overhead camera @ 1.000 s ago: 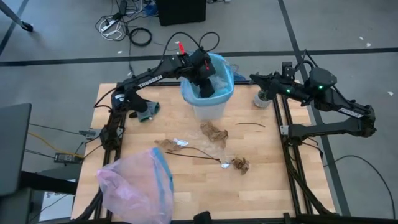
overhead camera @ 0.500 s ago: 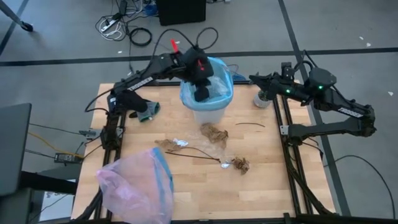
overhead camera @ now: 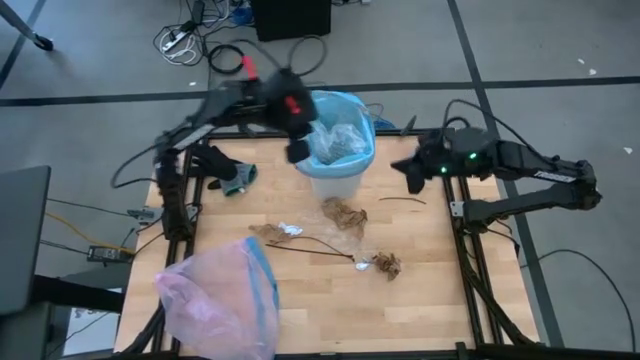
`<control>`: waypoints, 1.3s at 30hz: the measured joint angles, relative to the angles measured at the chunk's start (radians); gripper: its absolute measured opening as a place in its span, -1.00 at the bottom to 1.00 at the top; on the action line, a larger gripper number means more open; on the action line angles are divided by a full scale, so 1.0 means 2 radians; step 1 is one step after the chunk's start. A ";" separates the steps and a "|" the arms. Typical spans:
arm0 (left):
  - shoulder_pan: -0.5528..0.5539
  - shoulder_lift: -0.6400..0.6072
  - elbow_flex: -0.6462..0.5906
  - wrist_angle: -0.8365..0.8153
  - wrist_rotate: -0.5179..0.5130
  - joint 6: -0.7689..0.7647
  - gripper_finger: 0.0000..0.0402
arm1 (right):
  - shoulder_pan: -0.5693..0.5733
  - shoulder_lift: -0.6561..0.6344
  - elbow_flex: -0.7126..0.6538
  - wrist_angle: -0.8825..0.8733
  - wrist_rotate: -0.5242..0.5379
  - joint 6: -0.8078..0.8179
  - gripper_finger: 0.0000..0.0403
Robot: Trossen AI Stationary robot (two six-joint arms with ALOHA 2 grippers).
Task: Place trash/remove bag and relplace
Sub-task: Put the brown paper into the trash bin
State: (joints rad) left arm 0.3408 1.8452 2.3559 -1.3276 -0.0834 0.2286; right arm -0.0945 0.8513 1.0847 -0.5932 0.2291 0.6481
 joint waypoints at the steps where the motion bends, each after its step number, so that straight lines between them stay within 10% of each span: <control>1: -0.006 -0.015 0.000 -0.013 0.000 0.000 -0.81 | 0.009 0.000 0.000 -0.028 0.006 0.010 -1.00; 11: -0.056 -0.115 -0.027 -0.119 0.003 -0.109 -0.80 | 0.085 0.024 -0.054 -0.094 -0.012 0.072 -0.79; 23: -0.115 -0.175 -0.326 -0.106 0.067 -0.142 -0.26 | 0.139 0.103 -0.117 -0.018 0.022 0.111 -0.43; 39: -0.132 -0.189 -0.677 0.288 0.142 -0.183 -0.07 | 0.165 0.097 -0.117 -0.020 0.056 0.130 -0.46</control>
State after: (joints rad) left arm 0.0761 1.4677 1.0023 -0.7520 0.1999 -0.1379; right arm 0.2352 1.0454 0.8516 -0.6337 0.3405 0.9079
